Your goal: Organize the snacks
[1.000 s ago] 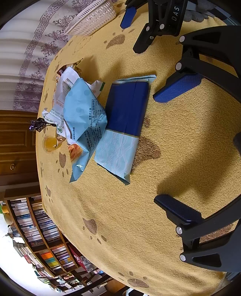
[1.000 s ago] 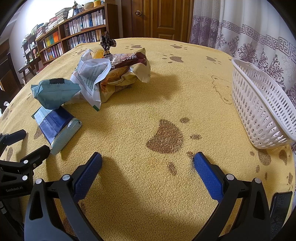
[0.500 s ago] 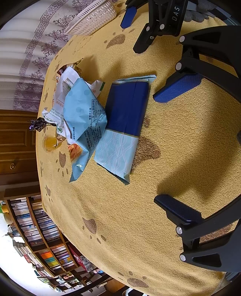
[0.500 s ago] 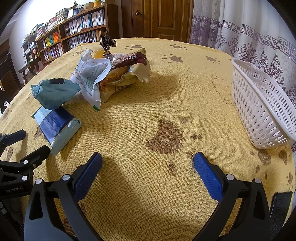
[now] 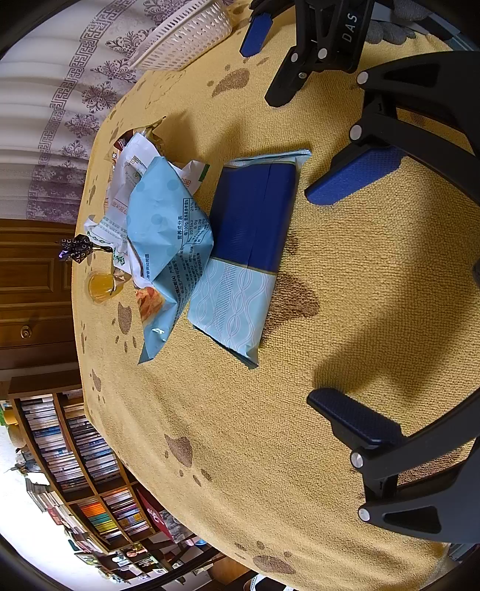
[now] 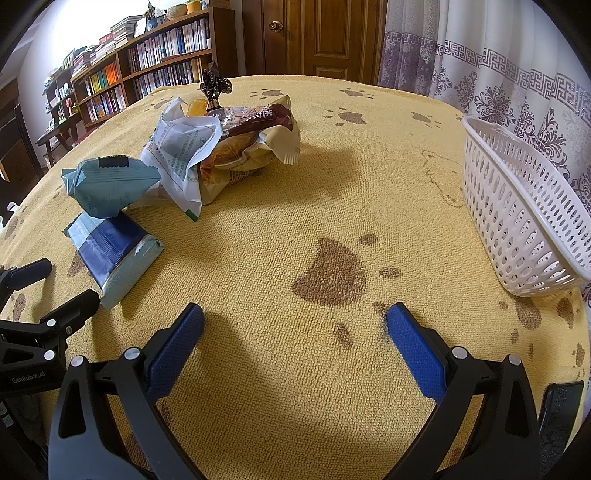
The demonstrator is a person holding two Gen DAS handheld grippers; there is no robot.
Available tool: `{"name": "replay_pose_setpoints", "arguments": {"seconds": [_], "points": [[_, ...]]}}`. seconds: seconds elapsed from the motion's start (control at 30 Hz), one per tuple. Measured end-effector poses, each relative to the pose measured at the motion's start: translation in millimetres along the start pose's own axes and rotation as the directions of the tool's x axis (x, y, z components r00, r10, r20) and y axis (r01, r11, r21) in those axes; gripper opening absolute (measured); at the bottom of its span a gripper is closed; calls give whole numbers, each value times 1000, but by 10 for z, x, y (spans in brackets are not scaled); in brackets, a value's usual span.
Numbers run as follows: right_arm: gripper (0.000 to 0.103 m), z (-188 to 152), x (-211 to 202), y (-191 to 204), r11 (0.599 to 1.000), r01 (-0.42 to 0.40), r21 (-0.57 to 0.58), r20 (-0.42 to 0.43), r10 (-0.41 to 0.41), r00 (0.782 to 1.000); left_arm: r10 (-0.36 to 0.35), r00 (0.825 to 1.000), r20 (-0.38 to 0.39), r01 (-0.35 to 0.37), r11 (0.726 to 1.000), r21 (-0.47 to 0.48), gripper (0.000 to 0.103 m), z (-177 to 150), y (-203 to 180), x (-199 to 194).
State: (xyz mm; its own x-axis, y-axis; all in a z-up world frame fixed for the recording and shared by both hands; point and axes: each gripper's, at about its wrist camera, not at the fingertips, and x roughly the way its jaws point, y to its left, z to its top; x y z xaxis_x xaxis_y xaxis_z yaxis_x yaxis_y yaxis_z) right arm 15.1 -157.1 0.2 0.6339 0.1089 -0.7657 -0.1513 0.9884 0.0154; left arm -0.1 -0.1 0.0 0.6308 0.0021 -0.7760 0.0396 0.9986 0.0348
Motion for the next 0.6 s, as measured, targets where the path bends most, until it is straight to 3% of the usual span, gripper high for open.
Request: {"name": "replay_pose_setpoints", "arguments": {"seconds": [0.4,0.6], "points": [[101,-4,12,-8,1000,-3,1,0,3,1000,-12,1000,2,12,1000,-5,98,1,7,-40],[101,-6,14,-9,1000,-4,2,-1,4,1000,-68,998,13,68,997,-30,98,16,105,-102]]}}
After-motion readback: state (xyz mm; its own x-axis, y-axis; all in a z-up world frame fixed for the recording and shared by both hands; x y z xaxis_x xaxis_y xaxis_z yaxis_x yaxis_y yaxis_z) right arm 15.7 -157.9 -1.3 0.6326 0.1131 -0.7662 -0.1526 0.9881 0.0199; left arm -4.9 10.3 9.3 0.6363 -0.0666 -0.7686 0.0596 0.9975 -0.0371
